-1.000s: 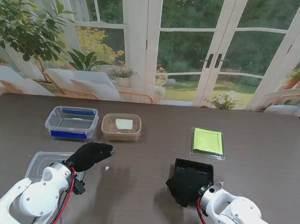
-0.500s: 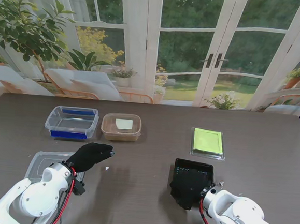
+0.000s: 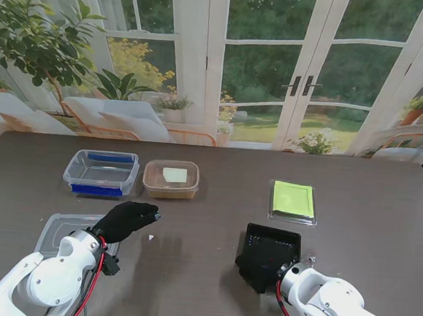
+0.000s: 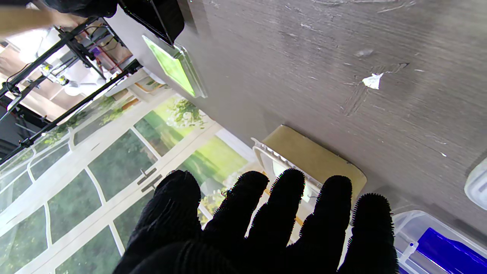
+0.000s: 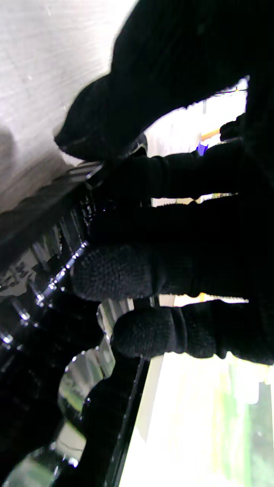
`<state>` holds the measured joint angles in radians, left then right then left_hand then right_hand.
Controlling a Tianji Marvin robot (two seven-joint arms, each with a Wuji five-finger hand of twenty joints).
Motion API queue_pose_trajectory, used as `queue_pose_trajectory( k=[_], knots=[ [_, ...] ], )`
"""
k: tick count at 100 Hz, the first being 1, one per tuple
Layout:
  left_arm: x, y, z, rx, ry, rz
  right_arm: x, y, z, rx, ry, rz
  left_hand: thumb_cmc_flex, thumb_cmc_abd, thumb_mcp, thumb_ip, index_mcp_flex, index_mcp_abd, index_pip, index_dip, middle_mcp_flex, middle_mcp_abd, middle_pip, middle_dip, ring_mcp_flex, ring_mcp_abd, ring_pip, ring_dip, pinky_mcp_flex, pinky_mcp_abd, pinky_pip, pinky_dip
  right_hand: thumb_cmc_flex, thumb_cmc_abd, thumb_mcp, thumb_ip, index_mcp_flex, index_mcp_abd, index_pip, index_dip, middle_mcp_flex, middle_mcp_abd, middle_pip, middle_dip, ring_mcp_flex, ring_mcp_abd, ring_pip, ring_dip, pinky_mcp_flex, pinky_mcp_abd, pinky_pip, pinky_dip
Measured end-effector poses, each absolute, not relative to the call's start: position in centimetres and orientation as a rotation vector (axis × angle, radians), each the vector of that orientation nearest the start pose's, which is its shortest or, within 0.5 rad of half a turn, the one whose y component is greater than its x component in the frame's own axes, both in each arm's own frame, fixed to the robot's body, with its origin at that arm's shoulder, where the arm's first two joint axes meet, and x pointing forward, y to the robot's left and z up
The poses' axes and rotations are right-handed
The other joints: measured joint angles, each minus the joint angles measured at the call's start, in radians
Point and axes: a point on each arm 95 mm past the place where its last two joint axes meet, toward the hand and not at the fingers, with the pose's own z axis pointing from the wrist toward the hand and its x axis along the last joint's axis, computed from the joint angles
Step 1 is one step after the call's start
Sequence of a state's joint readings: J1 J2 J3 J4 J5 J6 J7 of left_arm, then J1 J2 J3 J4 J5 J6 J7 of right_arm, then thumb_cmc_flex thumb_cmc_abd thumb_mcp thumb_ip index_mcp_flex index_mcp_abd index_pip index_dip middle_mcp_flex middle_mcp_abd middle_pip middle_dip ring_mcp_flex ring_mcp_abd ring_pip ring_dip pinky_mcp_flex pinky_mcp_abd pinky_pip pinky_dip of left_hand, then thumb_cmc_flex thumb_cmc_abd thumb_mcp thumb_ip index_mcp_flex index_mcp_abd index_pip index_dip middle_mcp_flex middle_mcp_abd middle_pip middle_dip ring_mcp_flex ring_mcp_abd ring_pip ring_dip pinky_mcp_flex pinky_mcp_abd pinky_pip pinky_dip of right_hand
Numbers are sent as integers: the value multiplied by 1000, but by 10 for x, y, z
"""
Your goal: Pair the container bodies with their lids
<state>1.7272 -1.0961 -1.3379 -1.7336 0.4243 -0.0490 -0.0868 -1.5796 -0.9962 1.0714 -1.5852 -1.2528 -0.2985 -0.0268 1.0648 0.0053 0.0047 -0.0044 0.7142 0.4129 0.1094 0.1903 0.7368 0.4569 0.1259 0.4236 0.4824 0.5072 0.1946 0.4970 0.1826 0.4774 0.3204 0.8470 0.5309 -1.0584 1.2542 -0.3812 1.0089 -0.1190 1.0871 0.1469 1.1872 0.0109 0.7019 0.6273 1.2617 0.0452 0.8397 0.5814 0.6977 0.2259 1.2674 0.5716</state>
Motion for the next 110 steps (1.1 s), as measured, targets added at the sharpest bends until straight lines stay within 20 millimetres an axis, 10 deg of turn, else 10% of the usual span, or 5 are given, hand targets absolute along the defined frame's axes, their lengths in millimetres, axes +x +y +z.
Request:
queue_pose_trajectory(
  k=[110],
  knots=[
    [359, 17, -323, -1810, 1211, -1800, 372, 98, -365, 644, 2012, 1629, 0, 0, 0, 0, 0, 1, 0, 0, 0, 1, 0, 0, 0, 0, 0, 0, 0, 0, 0, 0, 11, -14, 44, -14, 10, -33, 22, 22, 20, 0, 0, 38, 19, -7, 27, 10, 0, -2, 6, -16]
  ],
)
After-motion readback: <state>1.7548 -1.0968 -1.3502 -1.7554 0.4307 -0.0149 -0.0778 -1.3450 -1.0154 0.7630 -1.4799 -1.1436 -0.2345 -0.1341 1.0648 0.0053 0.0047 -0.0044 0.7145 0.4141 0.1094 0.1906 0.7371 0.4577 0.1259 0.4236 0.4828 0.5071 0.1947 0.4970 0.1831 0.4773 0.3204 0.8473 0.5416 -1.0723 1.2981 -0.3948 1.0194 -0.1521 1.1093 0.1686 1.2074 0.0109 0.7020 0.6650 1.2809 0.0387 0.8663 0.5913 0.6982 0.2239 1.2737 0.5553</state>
